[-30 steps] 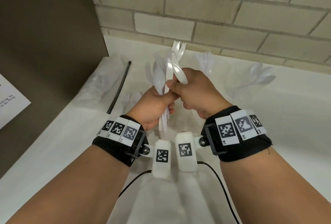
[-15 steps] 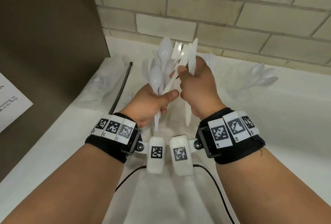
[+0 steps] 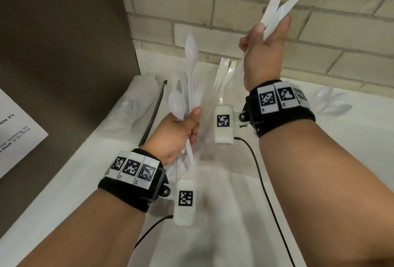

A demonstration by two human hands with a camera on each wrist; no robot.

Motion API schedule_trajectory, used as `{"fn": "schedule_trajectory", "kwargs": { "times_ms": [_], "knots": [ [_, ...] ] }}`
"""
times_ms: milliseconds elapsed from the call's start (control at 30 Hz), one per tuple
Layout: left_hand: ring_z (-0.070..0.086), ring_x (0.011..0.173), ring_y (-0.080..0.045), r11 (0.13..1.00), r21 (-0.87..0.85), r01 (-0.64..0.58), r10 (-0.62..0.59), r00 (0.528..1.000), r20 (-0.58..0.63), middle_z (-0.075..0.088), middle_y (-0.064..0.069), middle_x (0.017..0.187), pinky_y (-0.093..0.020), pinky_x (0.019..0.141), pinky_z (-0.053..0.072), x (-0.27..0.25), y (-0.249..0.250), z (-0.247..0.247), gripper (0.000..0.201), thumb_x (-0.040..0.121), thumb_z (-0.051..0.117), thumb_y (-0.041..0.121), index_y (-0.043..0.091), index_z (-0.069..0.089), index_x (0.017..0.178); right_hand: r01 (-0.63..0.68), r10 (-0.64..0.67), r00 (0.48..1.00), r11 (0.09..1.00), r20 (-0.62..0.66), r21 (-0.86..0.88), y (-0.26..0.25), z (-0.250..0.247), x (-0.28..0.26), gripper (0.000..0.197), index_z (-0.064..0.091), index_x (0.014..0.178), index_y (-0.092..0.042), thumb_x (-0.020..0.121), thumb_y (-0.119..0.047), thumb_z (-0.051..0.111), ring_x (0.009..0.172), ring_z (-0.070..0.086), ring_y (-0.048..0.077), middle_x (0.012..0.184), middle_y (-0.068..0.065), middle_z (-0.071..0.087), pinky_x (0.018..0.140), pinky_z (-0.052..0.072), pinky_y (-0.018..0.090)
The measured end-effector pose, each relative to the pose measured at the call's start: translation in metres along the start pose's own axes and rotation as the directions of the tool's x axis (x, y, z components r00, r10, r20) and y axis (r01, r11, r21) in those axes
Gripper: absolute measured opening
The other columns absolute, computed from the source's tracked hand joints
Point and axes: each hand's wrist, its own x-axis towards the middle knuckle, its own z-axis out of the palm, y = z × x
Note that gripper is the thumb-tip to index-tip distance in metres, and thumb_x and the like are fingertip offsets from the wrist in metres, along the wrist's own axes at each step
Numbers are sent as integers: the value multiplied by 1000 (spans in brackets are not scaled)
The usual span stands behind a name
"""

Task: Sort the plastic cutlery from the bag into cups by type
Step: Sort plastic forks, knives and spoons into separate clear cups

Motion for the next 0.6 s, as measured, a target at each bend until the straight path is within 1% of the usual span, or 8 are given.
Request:
{"fn": "schedule_trajectory", "kwargs": {
  "times_ms": [100,133,233,300,367,433,500,600],
  "knots": [
    [40,50,-17,1000,23,15,-15,1000,21,43,-3,54,-31,56,36,2,-3,-1,39,95,54,32,14,51,61,22,-22,1000,1000,18,15,11,19,10,54,14,151,-12,102,-15,38,78,56,5,130,14,50,86,49,21],
    [41,51,-18,999,31,19,-19,1000,23,45,-4,54,-32,57,37,2,-4,-2,38,95,54,32,13,53,62,18,-19,999,1000,28,24,14,24,12,54,16,151,-12,102,-15,39,81,57,6,131,11,52,88,48,22],
    [45,54,-20,998,53,33,-35,999,27,50,-5,54,-36,64,39,5,-3,-5,38,96,52,31,10,56,65,6,-6,998,1000,64,1,32,32,19,36,39,135,-12,99,-12,43,80,60,13,97,-1,58,87,51,28],
    [47,56,-20,997,49,53,-55,998,27,52,-5,57,-37,68,40,8,-3,-8,36,96,54,31,9,58,67,-43,54,992,994,113,-100,51,32,21,29,48,123,-18,94,-15,48,88,63,22,93,2,62,91,52,38],
    [47,56,-19,997,25,73,-73,997,13,52,-4,59,-37,67,40,10,-3,-9,33,95,55,29,10,58,68,-115,150,977,970,153,-214,61,29,19,29,52,120,-18,92,-13,53,94,62,23,100,4,64,90,51,39],
    [47,55,-18,996,10,85,-85,996,-4,51,-3,59,-36,65,41,10,-3,-7,31,95,55,27,10,56,69,-195,239,957,949,164,-249,64,25,17,41,48,131,-14,91,-8,57,107,58,18,117,4,61,93,46,28],
    [47,55,-18,996,12,94,-94,996,-7,50,-3,58,-36,65,41,11,-4,-5,32,95,55,26,10,56,68,-174,223,962,945,158,-275,58,19,17,56,39,143,-13,91,-5,59,131,45,15,142,4,49,107,38,25],
    [47,57,-19,993,21,114,-115,993,9,51,-5,59,-37,67,42,10,-5,0,33,95,55,28,8,57,68,-75,123,979,960,163,-271,41,13,13,46,49,137,-16,93,-11,58,134,42,11,143,-1,49,110,35,26]
  ]
}}
